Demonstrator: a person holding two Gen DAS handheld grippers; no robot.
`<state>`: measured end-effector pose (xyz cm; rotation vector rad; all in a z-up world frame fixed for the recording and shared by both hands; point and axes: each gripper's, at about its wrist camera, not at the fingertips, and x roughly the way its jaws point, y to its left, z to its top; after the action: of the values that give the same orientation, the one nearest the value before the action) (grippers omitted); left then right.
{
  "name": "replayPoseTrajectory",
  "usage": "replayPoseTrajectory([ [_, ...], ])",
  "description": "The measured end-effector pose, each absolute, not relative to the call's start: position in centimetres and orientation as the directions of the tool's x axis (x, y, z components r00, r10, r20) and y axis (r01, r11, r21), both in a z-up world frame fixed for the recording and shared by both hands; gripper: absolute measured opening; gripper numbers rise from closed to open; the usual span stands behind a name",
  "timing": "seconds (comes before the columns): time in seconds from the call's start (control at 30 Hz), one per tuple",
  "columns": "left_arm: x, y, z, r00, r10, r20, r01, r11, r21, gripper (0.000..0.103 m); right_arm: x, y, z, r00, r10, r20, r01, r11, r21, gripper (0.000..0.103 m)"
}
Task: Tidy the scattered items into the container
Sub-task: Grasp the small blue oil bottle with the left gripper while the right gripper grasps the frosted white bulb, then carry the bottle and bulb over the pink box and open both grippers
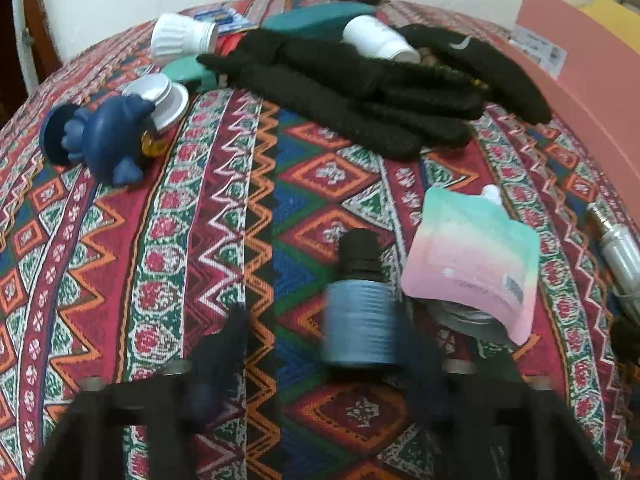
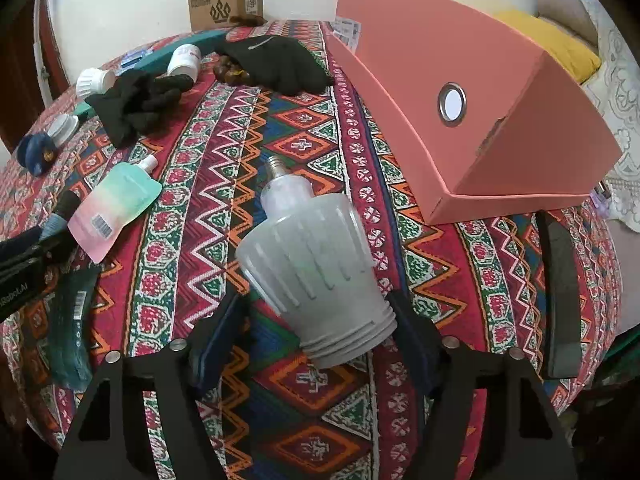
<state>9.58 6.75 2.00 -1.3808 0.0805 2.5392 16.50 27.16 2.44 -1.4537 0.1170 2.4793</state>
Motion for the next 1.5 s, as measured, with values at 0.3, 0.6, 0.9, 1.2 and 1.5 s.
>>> replayPoseTrajectory([
  [0.3,9.6,5.8,2.8,-0.515,0.249,-0.821,-0.247,-0.959,-0.136,0.024,16.7,26.9,2.7,-0.483,0.129,-0.866,-0.248,-0.969,-0.006,0.045],
  [0.6,11.6,5.5,5.9,-0.557,0.258,-0.789,-0.261,-0.957,-0.129,0.024,18.3,26.8,4.4,-0.542,0.052,-0.839,-0.226,-0.970,0.086,0.045],
  [0.9,14.6,6.1,10.3,-0.597,0.312,-0.739,-0.316,-0.938,-0.141,0.024,20.8,25.8,8.5,-0.643,0.016,-0.766,-0.178,-0.976,0.129,0.045],
  [1.2,15.6,11.5,14.6,-0.578,0.415,-0.703,-0.432,-0.886,-0.167,0.024,23.4,28.0,14.1,-0.742,0.024,-0.670,-0.197,-0.963,0.185,0.045],
  [1.5,12.9,25.8,21.6,-0.501,0.588,-0.635,-0.677,-0.723,-0.135,0.024,21.4,39.7,22.6,-0.774,0.310,-0.552,-0.462,-0.872,0.159,0.045],
])
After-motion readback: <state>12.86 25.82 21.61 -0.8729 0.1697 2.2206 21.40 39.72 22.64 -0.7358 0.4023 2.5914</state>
